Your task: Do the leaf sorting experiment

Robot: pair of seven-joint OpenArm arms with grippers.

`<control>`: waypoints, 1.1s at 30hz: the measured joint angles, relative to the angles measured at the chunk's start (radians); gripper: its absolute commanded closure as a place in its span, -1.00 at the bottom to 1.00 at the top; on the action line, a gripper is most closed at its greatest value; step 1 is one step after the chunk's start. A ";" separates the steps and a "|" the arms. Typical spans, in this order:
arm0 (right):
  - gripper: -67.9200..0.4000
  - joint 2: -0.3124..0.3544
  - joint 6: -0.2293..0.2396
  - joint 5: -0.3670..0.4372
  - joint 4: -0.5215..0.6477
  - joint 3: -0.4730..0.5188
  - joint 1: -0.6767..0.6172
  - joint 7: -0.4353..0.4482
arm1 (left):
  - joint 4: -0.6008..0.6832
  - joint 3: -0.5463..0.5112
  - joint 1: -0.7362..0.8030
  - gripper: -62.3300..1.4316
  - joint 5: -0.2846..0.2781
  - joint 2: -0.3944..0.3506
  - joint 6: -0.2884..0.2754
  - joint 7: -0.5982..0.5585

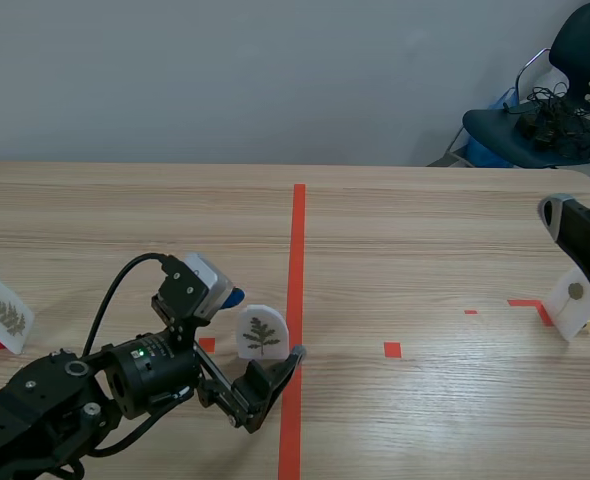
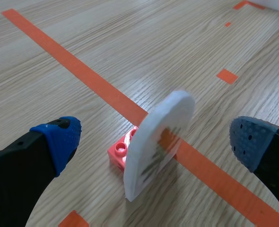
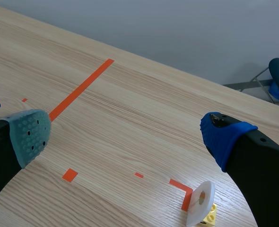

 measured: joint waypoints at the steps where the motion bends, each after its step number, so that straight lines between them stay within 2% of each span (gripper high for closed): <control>1: -1.00 0.000 0.000 0.000 0.000 0.000 0.000 0.000 | 0.000 0.000 0.006 -0.84 0.000 -0.002 0.000 -0.007; 3: -1.00 0.000 0.000 0.000 0.000 0.000 0.000 0.000 | 0.000 0.000 0.018 -0.32 0.000 -0.004 0.000 -0.021; 5: -1.00 0.000 0.000 0.000 0.000 0.000 0.000 0.000 | 0.000 0.000 0.026 0.06 0.000 -0.006 -0.001 -0.034; 9: -1.00 0.000 0.000 0.000 0.000 0.000 0.000 0.000 | 0.002 0.000 0.031 0.38 0.000 -0.006 -0.001 -0.050; 13: -1.00 0.000 0.000 0.000 0.000 0.000 0.000 0.000 | 0.003 -0.001 0.031 0.79 -0.009 -0.008 -0.001 -0.066; 15: -1.00 0.000 0.000 0.000 0.000 0.000 0.000 0.000 | 0.014 -0.002 0.031 0.81 -0.011 -0.011 -0.008 -0.062; 18: -1.00 0.000 0.000 0.000 0.000 0.000 0.000 0.000 | 0.065 -0.008 0.043 0.82 -0.013 -0.014 -0.069 -0.059; 21: -1.00 0.000 0.000 0.000 0.000 0.000 0.000 0.000 | 0.186 -0.034 0.098 0.82 -0.052 -0.023 -0.129 -0.058; 23: -1.00 0.000 0.000 0.000 0.000 0.000 0.000 0.000 | 0.303 -0.061 0.157 0.82 -0.076 -0.039 -0.141 -0.056; 26: -1.00 0.000 0.000 0.000 0.000 0.000 0.000 0.000 | 0.465 -0.151 0.270 0.82 -0.087 -0.063 -0.140 -0.057; 28: -1.00 0.000 0.000 0.000 0.000 0.000 0.000 0.000 | 0.526 -0.231 0.341 0.82 -0.101 -0.072 -0.132 -0.055; 30: -1.00 0.000 0.000 0.000 0.000 0.000 0.000 0.000 | 0.537 -0.310 0.399 0.82 -0.183 -0.076 -0.113 -0.048; 31: -1.00 0.000 0.000 0.000 0.000 0.000 0.000 0.000 | 0.535 -0.344 0.423 0.82 -0.225 -0.077 -0.082 -0.025; 33: -1.00 0.000 0.000 0.000 0.000 0.000 0.000 0.000 | 0.518 -0.406 0.457 0.82 -0.275 -0.077 0.003 0.007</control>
